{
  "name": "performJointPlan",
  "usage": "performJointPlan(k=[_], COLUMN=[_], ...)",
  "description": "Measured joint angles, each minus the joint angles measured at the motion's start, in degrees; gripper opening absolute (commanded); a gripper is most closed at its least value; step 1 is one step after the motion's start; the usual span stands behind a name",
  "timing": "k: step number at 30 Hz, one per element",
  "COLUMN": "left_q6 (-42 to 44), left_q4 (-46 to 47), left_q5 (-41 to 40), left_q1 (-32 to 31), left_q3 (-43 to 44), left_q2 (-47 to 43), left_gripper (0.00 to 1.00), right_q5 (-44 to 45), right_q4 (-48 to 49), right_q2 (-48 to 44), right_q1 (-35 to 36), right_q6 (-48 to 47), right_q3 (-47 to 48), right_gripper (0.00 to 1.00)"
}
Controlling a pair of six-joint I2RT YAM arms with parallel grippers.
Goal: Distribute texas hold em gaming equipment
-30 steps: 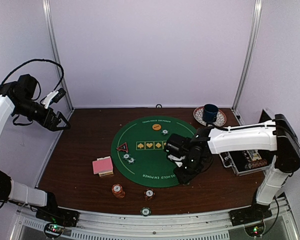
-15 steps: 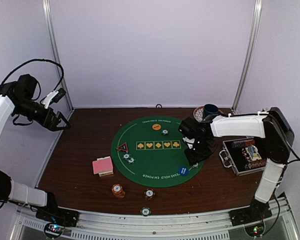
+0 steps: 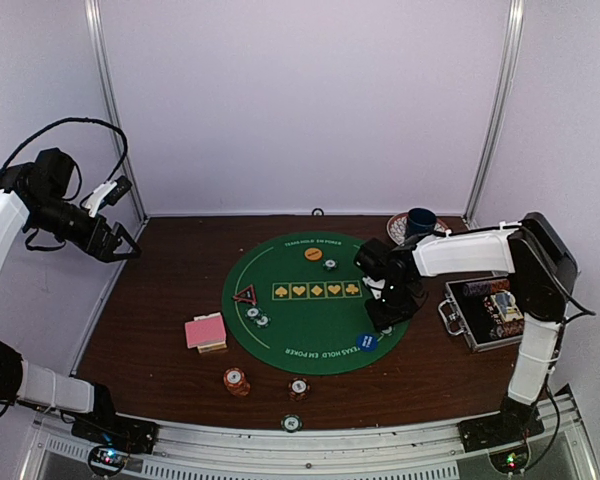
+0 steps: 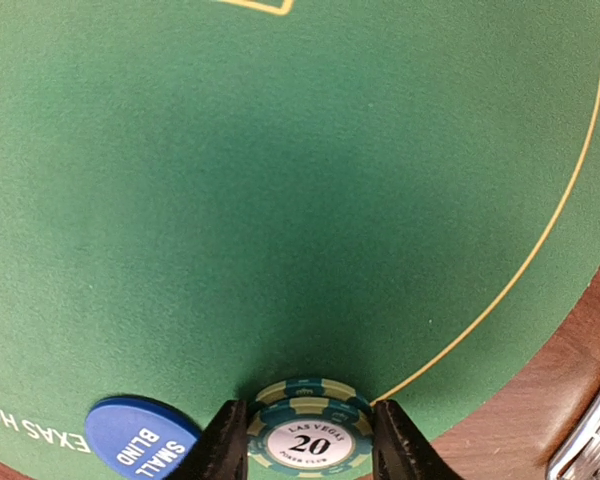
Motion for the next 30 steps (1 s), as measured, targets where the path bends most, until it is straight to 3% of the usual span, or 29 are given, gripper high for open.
performJointPlan(k=[13,22,30], left_q6=[0.26,0.55,0.61], left_q4=[-0.02,0.15,0.24], left_q5=[-0.11,-0.31,-0.57], left_q1=[0.00,0.00,0.00], left_q3=[-0.02,-1.97,-2.47], left_q2=[0.00,-0.13,-0.50], left_gripper=[0.98,0.98,0.98], right_q5=[4.79,4.39,0.02], right_q4=[-5.62,-8.39,-9.25], right_q2=[-3.54,-4.31,9.84], right_q1=[2.51,20.68,31.10], right_q6=[-1.22,-2.95,-8.87], right_q3=[3.56,22.40,41.33], right_gripper=[0.76,0.88,0.96])
